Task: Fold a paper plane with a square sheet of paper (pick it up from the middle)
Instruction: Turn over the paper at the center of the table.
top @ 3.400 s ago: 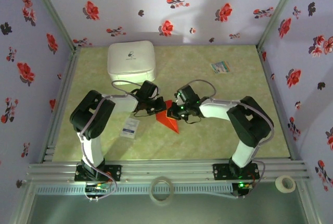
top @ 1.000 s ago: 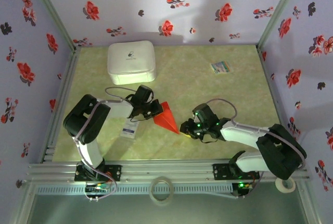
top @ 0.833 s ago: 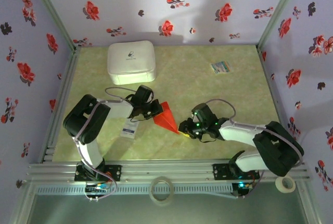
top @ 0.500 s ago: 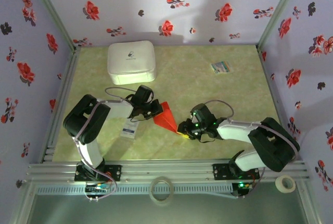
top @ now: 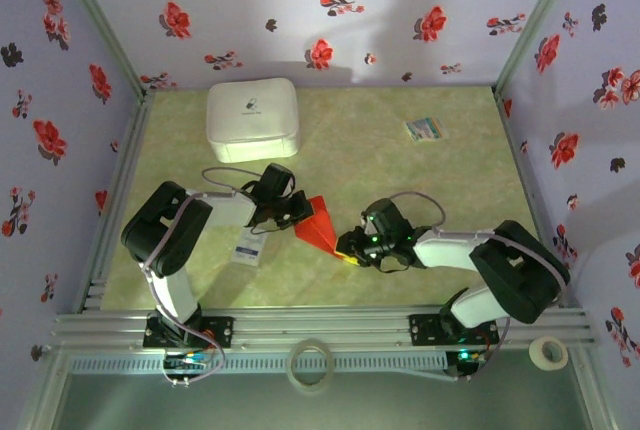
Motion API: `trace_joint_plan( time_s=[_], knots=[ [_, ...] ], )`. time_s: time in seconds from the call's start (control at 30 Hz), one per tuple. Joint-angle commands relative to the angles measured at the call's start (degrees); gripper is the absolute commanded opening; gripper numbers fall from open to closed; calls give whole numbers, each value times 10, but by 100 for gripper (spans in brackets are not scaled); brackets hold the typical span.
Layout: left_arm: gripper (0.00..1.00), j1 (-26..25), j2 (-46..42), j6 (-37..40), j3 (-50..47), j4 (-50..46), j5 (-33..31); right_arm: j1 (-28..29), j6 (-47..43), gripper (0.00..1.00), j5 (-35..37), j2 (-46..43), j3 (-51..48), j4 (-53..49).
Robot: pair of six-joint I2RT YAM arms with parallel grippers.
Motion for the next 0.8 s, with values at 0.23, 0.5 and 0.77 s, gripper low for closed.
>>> trace_joint_plan(
  time_s=[0.23, 0.5, 0.77],
  knots=[
    [5, -2, -3, -6, -4, -18, -17, 3, 1, 35, -7, 9, -1, 32],
    [6, -1, -5, -12, -6, -13, -17, 3, -2, 35, -6, -6, -10, 16],
    [5, -1, -6, -14, -5, -10, -13, 3, 8, 35, -16, 15, -7, 64]
  ],
)
